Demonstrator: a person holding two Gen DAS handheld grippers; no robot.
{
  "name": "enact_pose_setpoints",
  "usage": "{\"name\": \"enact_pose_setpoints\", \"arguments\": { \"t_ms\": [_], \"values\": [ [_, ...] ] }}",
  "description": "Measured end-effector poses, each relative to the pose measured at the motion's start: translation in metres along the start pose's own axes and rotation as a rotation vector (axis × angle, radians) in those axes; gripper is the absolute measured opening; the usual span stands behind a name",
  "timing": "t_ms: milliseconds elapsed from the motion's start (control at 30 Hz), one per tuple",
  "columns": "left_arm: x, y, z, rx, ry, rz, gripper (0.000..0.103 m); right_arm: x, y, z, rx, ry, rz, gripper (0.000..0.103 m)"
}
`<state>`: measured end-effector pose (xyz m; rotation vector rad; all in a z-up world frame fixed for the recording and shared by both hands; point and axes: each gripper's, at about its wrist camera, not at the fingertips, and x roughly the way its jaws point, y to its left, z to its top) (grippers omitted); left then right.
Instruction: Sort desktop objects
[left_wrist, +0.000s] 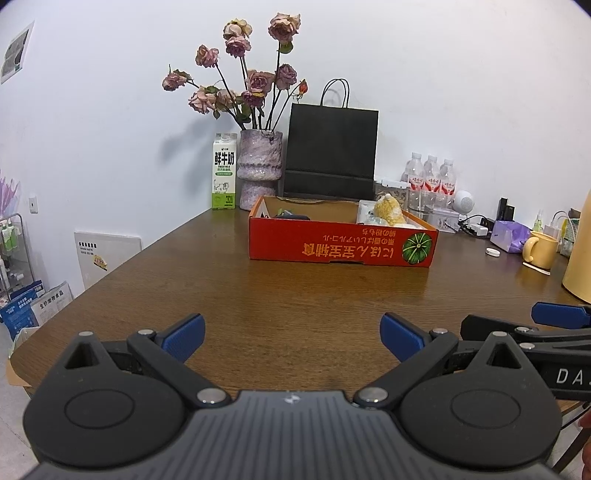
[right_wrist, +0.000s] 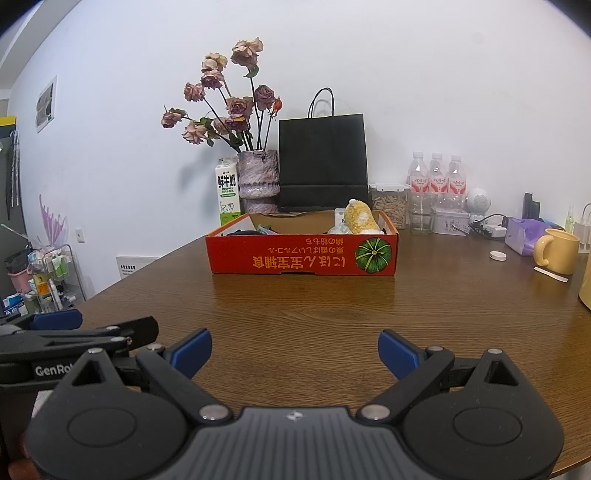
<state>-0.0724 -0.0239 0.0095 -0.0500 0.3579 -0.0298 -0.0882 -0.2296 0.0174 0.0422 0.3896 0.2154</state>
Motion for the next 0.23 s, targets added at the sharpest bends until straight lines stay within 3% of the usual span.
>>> {"name": "enact_pose_setpoints", "arguments": {
  "t_ms": [233],
  "values": [
    [-0.0003, -0.0008, 0.0003, -0.006, -0.006, -0.003, 0.103, 0.0010, 0.0010, 0.0017, 0.000, -0.002, 0.002, 0.097]
  ]
}}
